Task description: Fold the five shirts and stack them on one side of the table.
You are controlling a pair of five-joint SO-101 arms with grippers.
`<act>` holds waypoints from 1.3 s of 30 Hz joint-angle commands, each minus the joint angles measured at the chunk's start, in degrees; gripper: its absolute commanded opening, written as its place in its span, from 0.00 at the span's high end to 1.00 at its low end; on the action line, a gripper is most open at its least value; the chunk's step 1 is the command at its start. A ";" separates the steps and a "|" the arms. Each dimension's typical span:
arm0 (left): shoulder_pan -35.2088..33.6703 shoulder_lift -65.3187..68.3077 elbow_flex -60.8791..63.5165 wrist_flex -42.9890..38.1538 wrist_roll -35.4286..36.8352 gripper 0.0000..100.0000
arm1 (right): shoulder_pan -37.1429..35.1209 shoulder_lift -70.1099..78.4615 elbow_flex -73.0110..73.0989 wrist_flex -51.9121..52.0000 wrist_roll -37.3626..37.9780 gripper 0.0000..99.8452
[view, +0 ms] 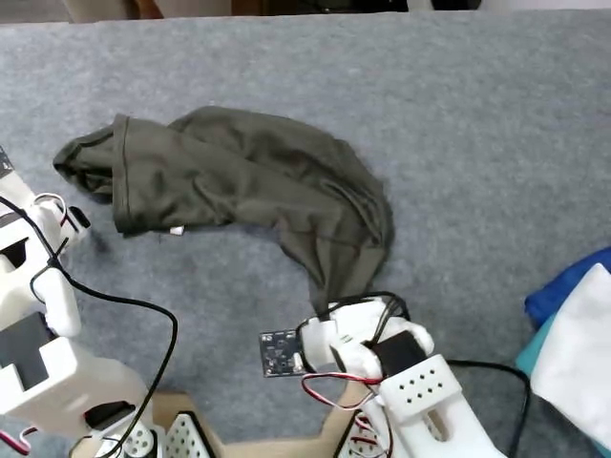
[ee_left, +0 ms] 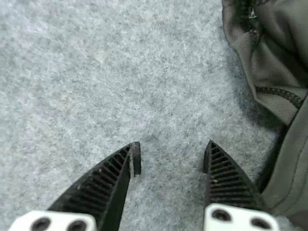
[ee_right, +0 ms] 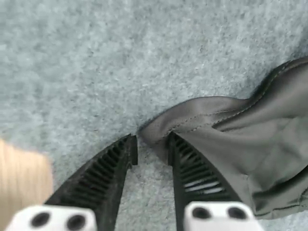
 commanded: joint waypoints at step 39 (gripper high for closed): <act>0.70 -0.40 -2.55 1.67 -1.76 0.78 | 4.00 1.01 -10.15 11.43 -7.56 0.85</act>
